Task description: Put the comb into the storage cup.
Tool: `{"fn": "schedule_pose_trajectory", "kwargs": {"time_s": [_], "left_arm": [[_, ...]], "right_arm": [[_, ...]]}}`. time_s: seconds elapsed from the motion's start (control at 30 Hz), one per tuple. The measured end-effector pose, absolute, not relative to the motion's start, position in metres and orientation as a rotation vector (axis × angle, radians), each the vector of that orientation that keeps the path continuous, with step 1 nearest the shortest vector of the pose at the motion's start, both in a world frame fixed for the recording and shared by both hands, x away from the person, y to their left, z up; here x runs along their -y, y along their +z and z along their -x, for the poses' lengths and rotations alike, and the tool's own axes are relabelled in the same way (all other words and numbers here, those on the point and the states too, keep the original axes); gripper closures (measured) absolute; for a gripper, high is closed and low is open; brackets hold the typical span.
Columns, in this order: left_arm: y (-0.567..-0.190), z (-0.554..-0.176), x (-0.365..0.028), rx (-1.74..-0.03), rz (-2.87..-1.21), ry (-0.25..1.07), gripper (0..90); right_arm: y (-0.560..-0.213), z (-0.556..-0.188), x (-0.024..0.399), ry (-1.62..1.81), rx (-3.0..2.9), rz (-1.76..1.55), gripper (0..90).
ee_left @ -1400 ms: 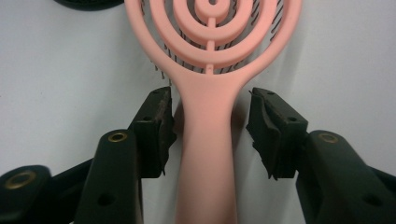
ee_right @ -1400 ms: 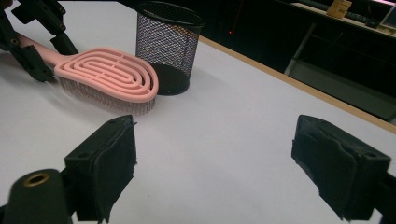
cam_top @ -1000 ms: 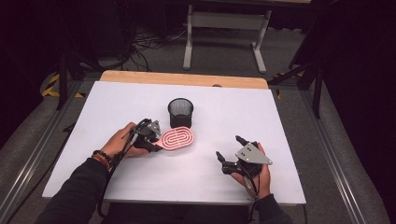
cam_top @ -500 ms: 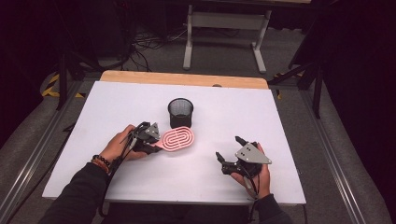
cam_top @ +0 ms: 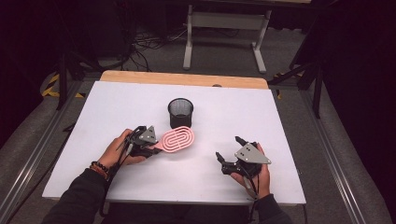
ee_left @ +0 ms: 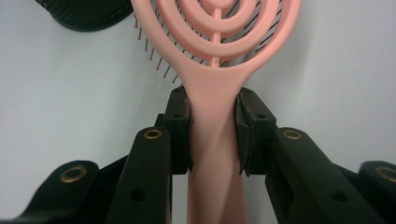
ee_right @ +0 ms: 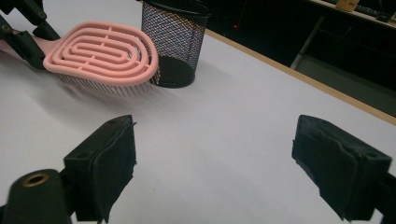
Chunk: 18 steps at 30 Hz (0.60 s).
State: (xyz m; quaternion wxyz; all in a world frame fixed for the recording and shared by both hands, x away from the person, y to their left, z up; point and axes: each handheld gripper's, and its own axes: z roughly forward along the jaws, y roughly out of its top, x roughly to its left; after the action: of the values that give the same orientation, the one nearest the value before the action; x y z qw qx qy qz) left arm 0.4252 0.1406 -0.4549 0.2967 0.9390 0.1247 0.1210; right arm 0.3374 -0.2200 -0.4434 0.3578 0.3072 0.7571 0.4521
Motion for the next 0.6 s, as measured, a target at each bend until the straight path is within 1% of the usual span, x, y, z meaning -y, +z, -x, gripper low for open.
{"fn": "schedule_pose_trajectory", "kwargs": {"time_s": [0.4, 0.6], "left_arm": [[-0.452, -0.415, -0.142, -0.318, -2.456, 0.381, 69.5], [-0.449, -0.412, -0.143, -0.303, -2.400, 0.428, 69.6]], "right_arm": [[-0.443, -0.337, 0.222, 1.162, -1.934, -0.800, 13.9], [-0.443, -0.337, 0.221, 1.163, -1.939, -0.798, 13.9]]}}
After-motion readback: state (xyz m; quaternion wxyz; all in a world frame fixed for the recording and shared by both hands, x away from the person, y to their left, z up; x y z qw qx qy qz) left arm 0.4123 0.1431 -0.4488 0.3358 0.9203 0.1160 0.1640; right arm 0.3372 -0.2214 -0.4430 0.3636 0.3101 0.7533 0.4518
